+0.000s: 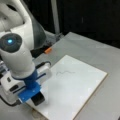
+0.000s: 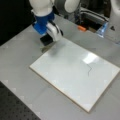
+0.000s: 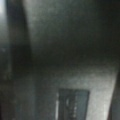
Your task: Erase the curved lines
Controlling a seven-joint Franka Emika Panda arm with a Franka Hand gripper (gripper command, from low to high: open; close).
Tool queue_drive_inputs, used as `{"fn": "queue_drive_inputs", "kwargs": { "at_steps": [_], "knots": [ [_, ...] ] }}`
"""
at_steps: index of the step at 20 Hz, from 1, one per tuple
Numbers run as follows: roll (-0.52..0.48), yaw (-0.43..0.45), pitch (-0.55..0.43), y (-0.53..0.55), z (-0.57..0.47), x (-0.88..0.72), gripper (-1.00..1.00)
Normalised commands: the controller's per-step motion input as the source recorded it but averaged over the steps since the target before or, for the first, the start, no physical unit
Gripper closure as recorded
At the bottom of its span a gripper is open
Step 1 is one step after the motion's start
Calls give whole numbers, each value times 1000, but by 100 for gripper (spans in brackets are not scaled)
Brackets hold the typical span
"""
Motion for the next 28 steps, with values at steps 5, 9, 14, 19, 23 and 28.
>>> {"fn": "queue_drive_inputs", "kwargs": {
  "at_steps": [5, 9, 14, 19, 23, 28],
  "knots": [
    [-75, -205, -57, 580, 20, -369, 100],
    [-58, -159, -122, 708, 2, -484, 100],
    [21, -175, -148, 635, -49, -497, 100],
    [77, -198, -173, 409, -146, -412, 100],
    [142, -197, -204, 189, -109, -225, 100],
    [105, -282, -249, 97, -52, -86, 100]
  ]
}}
